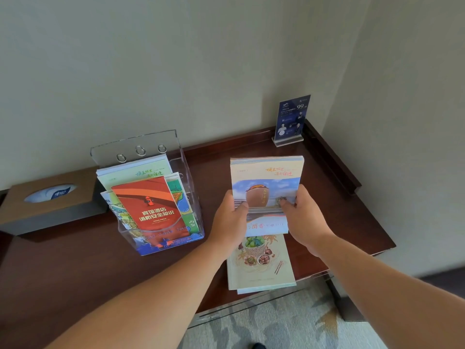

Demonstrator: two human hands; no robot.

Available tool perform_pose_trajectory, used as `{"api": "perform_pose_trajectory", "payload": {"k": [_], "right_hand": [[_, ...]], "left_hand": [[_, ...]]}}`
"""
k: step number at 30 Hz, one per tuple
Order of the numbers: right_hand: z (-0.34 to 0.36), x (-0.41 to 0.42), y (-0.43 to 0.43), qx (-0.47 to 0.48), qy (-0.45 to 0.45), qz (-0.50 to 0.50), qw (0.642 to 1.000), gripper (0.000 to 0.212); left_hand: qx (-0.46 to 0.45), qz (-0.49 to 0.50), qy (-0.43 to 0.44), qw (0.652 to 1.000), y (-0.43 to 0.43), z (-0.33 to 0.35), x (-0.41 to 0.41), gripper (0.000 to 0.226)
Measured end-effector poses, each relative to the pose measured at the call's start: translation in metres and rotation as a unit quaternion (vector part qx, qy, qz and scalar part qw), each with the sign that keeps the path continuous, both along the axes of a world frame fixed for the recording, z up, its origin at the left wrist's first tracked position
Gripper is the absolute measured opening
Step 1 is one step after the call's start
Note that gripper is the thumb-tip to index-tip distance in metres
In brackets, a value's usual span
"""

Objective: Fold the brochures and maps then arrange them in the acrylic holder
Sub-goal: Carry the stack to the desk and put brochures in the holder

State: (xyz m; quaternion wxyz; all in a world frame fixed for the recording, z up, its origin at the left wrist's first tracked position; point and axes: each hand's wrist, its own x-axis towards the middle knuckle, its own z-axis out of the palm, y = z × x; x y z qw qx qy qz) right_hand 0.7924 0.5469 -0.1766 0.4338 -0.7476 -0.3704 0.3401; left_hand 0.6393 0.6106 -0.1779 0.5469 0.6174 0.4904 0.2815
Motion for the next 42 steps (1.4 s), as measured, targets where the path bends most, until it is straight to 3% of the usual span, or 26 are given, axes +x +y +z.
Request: {"api": "perform_pose_trajectory", "payload": {"k": [5,11,23,33,42], "right_hand": [[0.025,0.004,0.014,0.032,-0.053,0.018,0.998,0.010],[0.106,-0.014,0.073,0.113,-0.099,0.068,0.986,0.009],[0.227,-0.111,0.163,0.262,-0.106,0.150,0.947,0.014],[0.187,-0.147,0.193,0.169,-0.173,0.172,0.955,0.005],[0.158,-0.152,0.188,0.107,-0.151,0.175,0.967,0.004]], "left_hand": [[0.061,0.023,0.027,0.997,0.013,0.026,-0.003,0.020],[0.139,0.108,0.029,0.984,0.050,0.107,-0.025,0.008],[0.229,0.219,0.001,0.948,0.121,0.225,-0.134,0.007],[0.166,0.220,0.019,0.961,0.139,0.174,-0.174,0.015],[0.088,0.171,0.031,0.981,0.139,0.149,-0.188,0.018]]}}
